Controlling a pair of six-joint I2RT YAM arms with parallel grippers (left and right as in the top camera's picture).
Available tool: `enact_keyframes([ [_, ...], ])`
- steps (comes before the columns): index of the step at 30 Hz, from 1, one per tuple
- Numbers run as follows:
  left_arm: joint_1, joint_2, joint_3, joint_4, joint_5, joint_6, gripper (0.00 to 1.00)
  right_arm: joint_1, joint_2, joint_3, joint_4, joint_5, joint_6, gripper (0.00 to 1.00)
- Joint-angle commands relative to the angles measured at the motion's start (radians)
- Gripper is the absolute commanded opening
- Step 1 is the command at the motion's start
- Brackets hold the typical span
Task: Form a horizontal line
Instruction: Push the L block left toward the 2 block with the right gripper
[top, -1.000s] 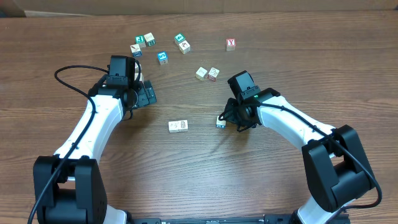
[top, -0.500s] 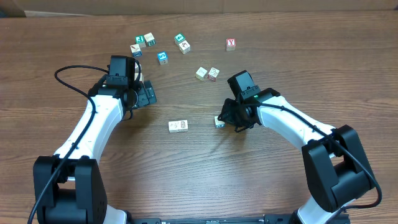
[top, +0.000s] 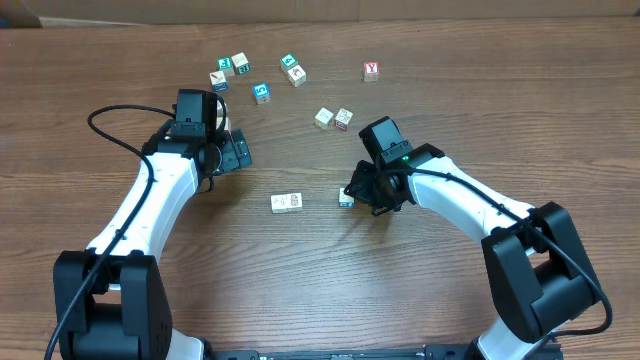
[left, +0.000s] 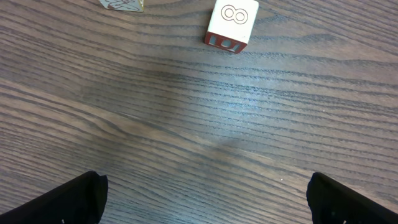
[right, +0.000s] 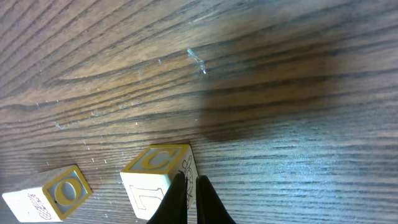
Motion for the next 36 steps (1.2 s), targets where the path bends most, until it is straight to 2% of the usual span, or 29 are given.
enact_keyframes([
  [1, 0.0, -0.018, 0.011, 0.0, -0.012, 0.01, 1.0, 0.008, -0.019, -0.005, 0.001, -0.006, 0.032, 0.04],
  [36, 0.0, -0.018, 0.011, 0.0, -0.012, 0.01, 1.0, 0.01, -0.014, -0.005, -0.008, 0.009, 0.039, 0.04],
])
